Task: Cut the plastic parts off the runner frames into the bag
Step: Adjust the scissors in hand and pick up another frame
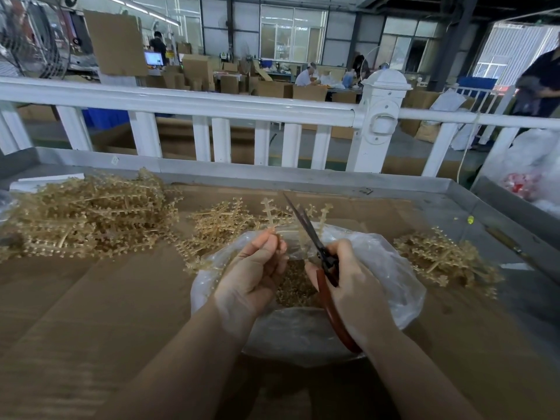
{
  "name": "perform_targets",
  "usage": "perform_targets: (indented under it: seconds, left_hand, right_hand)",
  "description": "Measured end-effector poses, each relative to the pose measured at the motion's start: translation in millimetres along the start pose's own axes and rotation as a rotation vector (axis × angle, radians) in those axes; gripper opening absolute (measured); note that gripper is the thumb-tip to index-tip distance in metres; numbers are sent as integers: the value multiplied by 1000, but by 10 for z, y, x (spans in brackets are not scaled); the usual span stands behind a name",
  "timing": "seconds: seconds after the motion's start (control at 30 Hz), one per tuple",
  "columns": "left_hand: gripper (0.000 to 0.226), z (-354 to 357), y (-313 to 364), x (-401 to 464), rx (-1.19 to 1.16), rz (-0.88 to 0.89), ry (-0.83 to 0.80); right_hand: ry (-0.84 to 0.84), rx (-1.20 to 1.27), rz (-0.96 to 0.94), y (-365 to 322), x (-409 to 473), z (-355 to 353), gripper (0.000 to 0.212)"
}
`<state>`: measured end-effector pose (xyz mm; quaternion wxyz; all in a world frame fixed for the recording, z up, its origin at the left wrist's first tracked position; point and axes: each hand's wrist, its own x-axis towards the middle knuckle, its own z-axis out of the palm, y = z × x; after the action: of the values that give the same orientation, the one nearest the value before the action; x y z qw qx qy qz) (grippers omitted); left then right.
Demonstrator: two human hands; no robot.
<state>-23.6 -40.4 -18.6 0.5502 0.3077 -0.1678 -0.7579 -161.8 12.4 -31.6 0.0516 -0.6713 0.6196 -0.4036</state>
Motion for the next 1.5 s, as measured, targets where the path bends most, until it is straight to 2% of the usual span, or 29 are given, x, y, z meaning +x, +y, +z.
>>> perform_targets:
  seconds: [0.13,0.33,0.57,0.77,0.87,1.0,1.1,1.17,1.27,1.33,1.43,1.5]
  left_hand:
    - [14,14,44,-8,-15,40,21]
    - [14,-51,322,33,10,184,52]
    - [15,-83,244,36,143,140,137]
    - [15,-14,169,-2,235,135,95]
    - [17,47,89,-51,286,142,46]
    - [22,68,7,-73,321,169,24]
    - [15,66,5,-117,260,57,-92]
    - [22,83,10,-153,296,-35,-157]
    - [20,90,-24,-112,302,-8,-35]
    - [16,95,-44,-88,296,19,25]
    - [22,111,-48,-59,272,37,44]
    - [25,122,-40,-43,274,46,48]
  right_hand:
    - [44,54,26,1,-5,1,19]
    - [91,-33,36,-2,-49,44,19]
    - [134,-236,56,-7,-60,110,28]
    - [151,-90,117,-34,-10,84,22]
    - [137,-12,148,-64,57,59,24]
    - [116,-32,90,-106,75,60,26]
    - [83,-17,48,-156,42,87,25]
    - [31,-28,-3,-193,16,101,29]
    - [-110,-82,-86,-229,0,93,46]
    - [-150,-202,-119,-236,8,50,57]
    - [-111,-301,-152,-212,46,-29,58]
    - [-168,-148,-79,-213,72,-81,52]
